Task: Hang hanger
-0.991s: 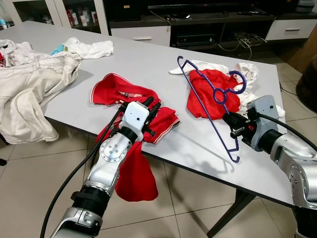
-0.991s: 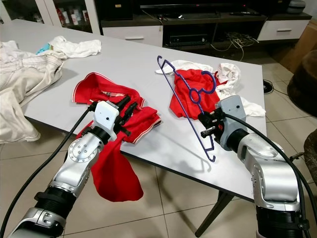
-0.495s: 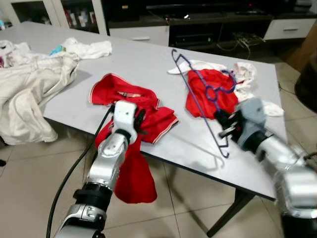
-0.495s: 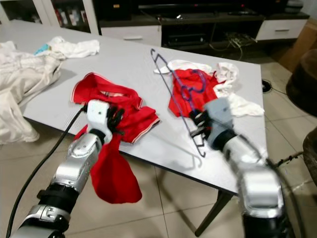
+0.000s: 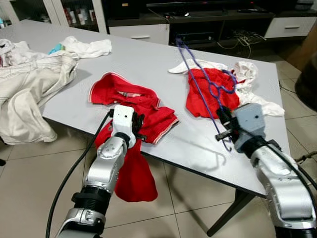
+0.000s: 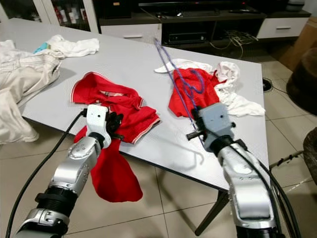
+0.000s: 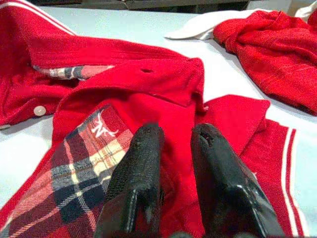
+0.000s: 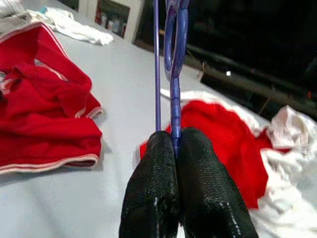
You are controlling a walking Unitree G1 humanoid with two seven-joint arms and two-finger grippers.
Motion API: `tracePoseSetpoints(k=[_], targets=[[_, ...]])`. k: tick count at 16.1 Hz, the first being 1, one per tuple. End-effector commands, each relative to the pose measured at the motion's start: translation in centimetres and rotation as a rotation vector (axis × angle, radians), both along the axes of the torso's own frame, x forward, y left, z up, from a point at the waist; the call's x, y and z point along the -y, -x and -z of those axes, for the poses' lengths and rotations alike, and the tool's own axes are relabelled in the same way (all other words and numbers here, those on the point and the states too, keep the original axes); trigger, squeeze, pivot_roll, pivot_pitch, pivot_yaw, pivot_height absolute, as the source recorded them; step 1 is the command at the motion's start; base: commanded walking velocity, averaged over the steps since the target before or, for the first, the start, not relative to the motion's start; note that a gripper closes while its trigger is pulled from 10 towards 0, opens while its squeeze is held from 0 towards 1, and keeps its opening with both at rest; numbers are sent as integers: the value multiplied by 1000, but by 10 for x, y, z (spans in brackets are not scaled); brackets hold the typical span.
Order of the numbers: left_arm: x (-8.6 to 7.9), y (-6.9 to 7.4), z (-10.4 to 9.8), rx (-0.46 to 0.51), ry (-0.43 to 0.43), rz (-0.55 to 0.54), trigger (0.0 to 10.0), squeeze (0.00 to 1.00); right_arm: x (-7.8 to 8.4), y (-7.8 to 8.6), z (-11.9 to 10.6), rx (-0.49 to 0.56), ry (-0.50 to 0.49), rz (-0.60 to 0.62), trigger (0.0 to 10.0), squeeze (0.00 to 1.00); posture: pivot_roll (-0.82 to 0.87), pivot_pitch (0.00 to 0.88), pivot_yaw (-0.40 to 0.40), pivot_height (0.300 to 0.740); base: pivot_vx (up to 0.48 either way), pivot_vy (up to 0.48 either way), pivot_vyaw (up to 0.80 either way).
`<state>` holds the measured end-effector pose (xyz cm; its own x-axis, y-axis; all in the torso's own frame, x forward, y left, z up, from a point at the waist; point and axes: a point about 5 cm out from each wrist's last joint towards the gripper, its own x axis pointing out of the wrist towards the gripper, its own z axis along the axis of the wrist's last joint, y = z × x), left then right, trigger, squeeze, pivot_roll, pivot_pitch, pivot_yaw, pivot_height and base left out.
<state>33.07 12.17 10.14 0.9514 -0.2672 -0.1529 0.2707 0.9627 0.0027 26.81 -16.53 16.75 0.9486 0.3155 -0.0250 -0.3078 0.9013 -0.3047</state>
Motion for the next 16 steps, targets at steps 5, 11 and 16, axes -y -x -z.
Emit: tracePoseSetpoints(k=[5,11,16], targets=[[-3,4,-16,126,-36,-9,10000,0,-13,8,-9,72,-42,-41,10000,0,-120,0,30,740,0,0,0],[-6,22,-8,115,-4,-48,10000,0,-5,19,2,78,-47,33,10000,0,-115,0,43,740,0,0,0],[-5,21,-18,157,-11,-24,10000,0,-6,20,7,79,-87,41,10000,0,-120,0,70,740,0,0,0]])
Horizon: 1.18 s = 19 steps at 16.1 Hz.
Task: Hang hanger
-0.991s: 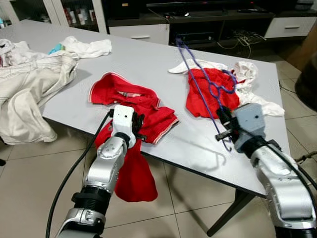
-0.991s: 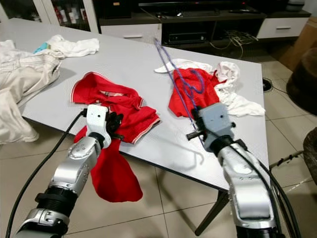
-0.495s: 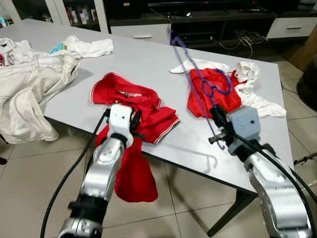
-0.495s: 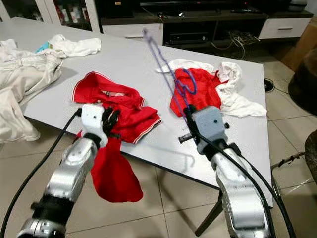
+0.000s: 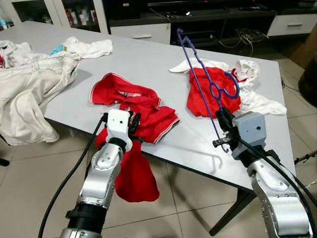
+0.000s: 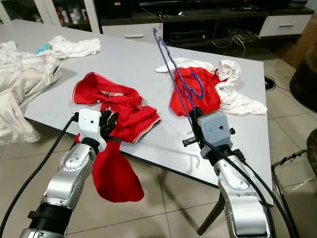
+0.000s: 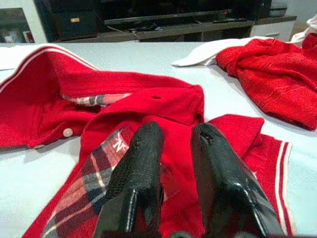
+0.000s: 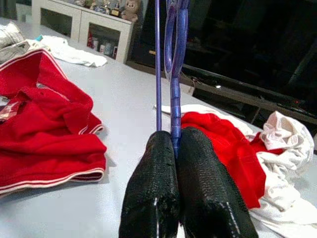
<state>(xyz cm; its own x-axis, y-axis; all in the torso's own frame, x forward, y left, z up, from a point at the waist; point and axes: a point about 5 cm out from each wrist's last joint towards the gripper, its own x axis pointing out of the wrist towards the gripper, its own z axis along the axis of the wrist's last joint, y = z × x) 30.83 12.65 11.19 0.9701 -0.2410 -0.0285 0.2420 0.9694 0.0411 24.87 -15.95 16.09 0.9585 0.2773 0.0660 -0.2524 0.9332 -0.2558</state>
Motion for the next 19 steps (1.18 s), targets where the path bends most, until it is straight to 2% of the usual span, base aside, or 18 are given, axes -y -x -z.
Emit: tracePoseSetpoints(k=[1,4,6,7,8,9,10,11,12,15,17,19], targets=[[-2,-3,-9,35,-9,3,10000,0,-1,1,1,6,-16,2,10000,0,-120,0,72,740,0,0,0],[-4,-3,-14,53,-12,-3,10000,0,2,1,3,13,-16,16,10000,0,-105,0,68,740,0,0,0],[-5,-1,-13,60,-12,-12,10000,0,8,1,2,37,42,34,10000,0,-101,0,61,740,0,0,0],[-4,1,-11,56,-9,-15,10000,0,7,3,-1,75,123,7,10000,0,-100,0,56,740,0,0,0],[-1,3,-10,54,-4,-17,10000,0,5,5,-5,128,254,-27,10000,0,-100,0,56,740,0,0,0],[-1,3,-10,54,-4,-17,10000,0,5,5,-5,128,254,-27,10000,0,-100,0,56,740,0,0,0],[0,5,-9,54,-1,-20,10000,0,3,6,-8,161,322,-54,10000,0,-100,0,56,740,0,0,0],[0,6,-8,51,5,-28,10000,0,1,5,-10,184,369,-81,10000,0,-66,0,16,740,0,0,0],[-1,7,-7,50,6,-31,10000,0,-2,4,-12,199,387,-101,10000,0,-60,0,10,740,0,0,0],[-2,8,-8,54,10,-49,10000,0,-7,2,-13,217,394,-131,10000,0,-46,0,0,740,0,0,0],[-9,5,-8,58,7,-88,10000,0,-3,-3,-8,186,288,-62,10000,0,-41,0,-11,740,0,0,0],[-10,2,-10,57,28,-109,10000,0,-5,-4,-8,185,237,-27,10000,0,-39,0,-17,740,0,0,0]])
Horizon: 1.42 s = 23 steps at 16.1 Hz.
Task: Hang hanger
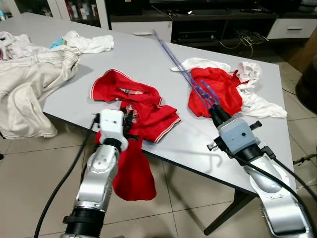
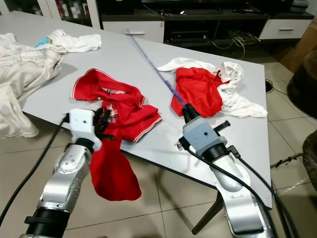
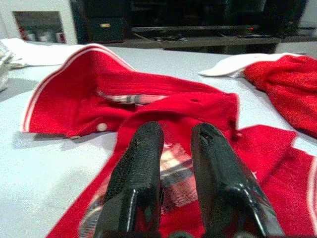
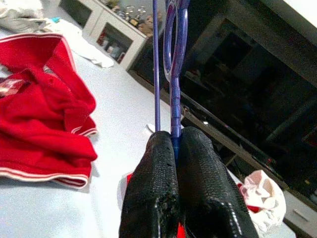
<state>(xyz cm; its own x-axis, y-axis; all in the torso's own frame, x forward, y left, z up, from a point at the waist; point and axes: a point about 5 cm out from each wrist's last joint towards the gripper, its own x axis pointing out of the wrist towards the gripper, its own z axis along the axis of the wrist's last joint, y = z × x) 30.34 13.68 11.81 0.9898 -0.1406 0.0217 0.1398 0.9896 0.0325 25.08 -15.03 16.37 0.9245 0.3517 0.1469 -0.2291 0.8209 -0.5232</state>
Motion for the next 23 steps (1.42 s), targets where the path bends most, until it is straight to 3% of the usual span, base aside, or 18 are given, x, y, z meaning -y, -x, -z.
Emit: tracePoseSetpoints(k=[1,6,17,23], targets=[[4,-4,-7,27,-2,9,10000,0,0,-1,-6,18,-35,11,10000,0,-34,0,-21,740,0,0,0],[8,-5,-7,26,5,9,10000,0,-3,-5,-6,14,-36,-9,10000,0,-26,0,-28,740,0,0,0],[15,-12,-11,15,-15,62,10000,0,-3,0,5,-19,-66,38,10000,0,-82,0,30,740,0,454,0],[16,-14,-10,20,-18,57,10000,0,-3,-5,3,-21,-57,28,10000,0,-63,0,12,740,0,0,0]])
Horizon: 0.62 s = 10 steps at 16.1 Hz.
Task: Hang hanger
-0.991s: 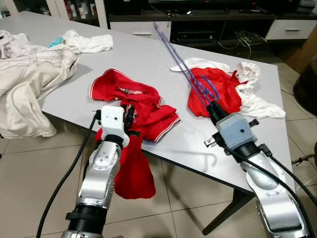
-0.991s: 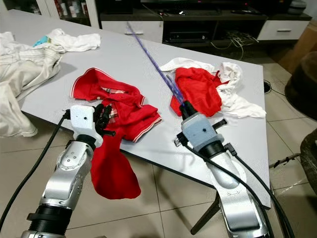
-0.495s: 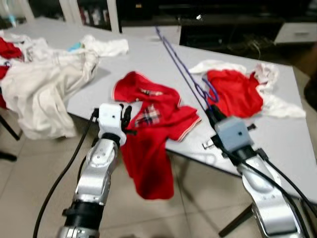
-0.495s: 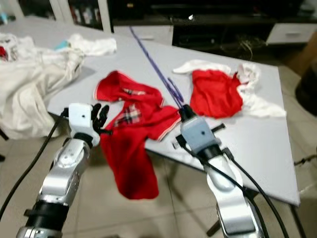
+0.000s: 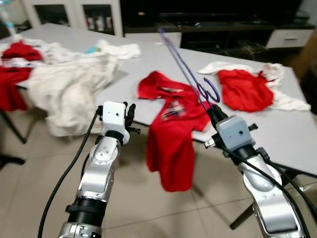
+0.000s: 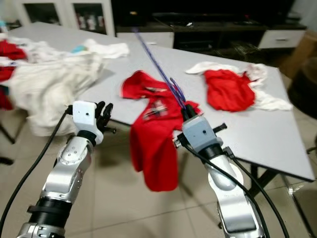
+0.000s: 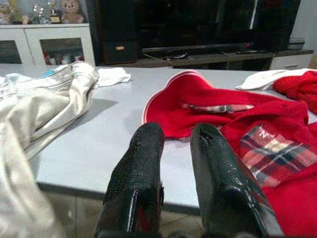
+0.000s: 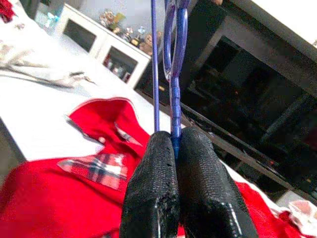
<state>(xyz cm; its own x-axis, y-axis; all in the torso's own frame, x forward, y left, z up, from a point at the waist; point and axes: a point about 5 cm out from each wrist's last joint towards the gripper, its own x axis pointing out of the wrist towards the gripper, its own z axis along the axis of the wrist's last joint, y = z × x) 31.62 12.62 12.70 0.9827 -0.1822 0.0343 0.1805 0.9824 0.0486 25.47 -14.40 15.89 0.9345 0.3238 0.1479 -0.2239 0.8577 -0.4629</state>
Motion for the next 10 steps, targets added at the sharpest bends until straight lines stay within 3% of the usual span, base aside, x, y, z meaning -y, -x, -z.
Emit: tracePoseSetpoints(k=[1,10], targets=[[6,-1,-1,4,-4,14,10000,0,3,-2,-1,1,10,7,10000,0,-63,0,12,740,0,0,0],[8,-4,-1,7,-2,24,10000,0,3,-4,0,-6,13,7,10000,0,-69,0,17,740,0,0,0]])
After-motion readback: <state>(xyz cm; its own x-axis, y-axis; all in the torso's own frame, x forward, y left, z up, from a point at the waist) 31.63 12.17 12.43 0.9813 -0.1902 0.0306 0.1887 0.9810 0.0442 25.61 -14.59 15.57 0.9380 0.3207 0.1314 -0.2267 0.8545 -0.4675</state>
